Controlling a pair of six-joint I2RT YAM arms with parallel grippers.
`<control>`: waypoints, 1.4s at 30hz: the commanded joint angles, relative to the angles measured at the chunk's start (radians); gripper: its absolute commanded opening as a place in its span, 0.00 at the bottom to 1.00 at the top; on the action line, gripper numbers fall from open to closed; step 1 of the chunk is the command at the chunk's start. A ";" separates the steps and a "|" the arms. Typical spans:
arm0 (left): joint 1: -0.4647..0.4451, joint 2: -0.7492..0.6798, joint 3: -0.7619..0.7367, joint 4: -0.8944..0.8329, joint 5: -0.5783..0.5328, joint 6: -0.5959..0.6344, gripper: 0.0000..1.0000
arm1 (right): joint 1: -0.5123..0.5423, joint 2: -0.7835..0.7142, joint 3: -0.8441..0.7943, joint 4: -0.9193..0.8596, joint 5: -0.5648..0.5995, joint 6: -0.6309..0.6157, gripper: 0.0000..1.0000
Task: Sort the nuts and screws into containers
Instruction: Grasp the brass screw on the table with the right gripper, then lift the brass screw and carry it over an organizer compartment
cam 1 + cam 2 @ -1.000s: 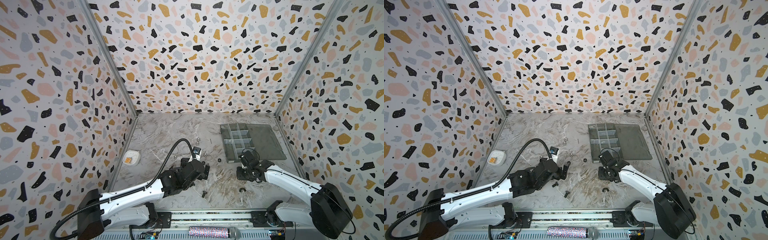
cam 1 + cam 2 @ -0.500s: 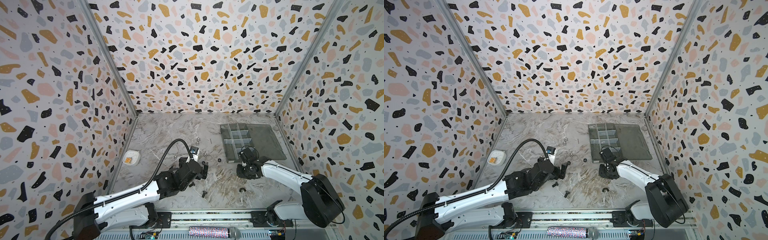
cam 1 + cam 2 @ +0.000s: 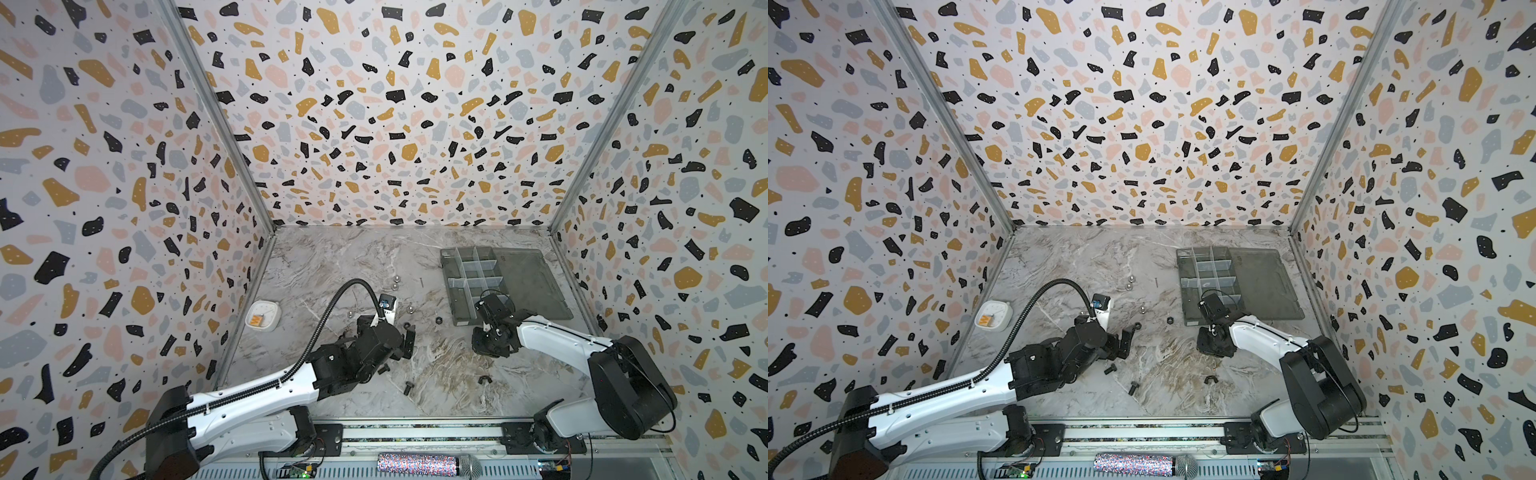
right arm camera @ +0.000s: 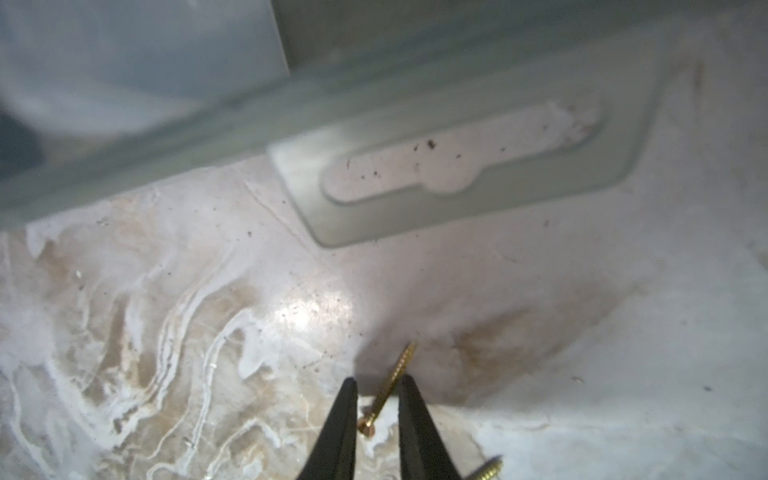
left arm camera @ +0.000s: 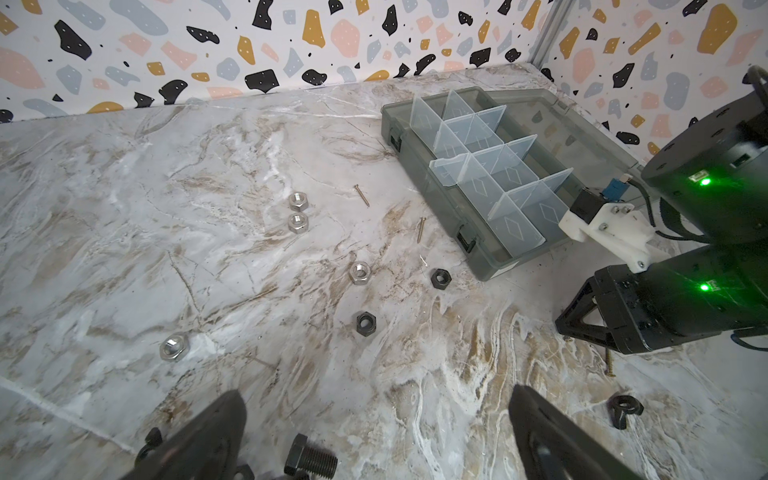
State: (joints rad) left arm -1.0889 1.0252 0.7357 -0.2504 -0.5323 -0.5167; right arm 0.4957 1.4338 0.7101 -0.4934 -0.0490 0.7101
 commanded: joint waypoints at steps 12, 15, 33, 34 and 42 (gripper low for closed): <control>-0.003 -0.003 -0.002 0.018 0.004 0.006 1.00 | 0.017 0.047 0.050 -0.096 0.043 -0.047 0.04; -0.003 0.008 0.016 0.002 0.012 0.007 1.00 | 0.033 0.031 0.078 -0.124 0.050 -0.056 0.03; -0.003 0.131 0.229 -0.117 0.066 0.025 1.00 | 0.018 -0.137 0.258 -0.234 0.061 -0.134 0.02; -0.003 0.143 0.241 -0.119 0.066 0.026 1.00 | 0.008 -0.133 0.272 -0.235 0.061 -0.146 0.02; -0.003 0.218 0.329 -0.142 0.065 0.044 1.00 | -0.107 -0.075 0.348 -0.196 0.049 -0.239 0.02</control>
State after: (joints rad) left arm -1.0893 1.2316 1.0214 -0.3813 -0.4686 -0.4995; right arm 0.4179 1.3396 1.0222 -0.6830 -0.0071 0.5259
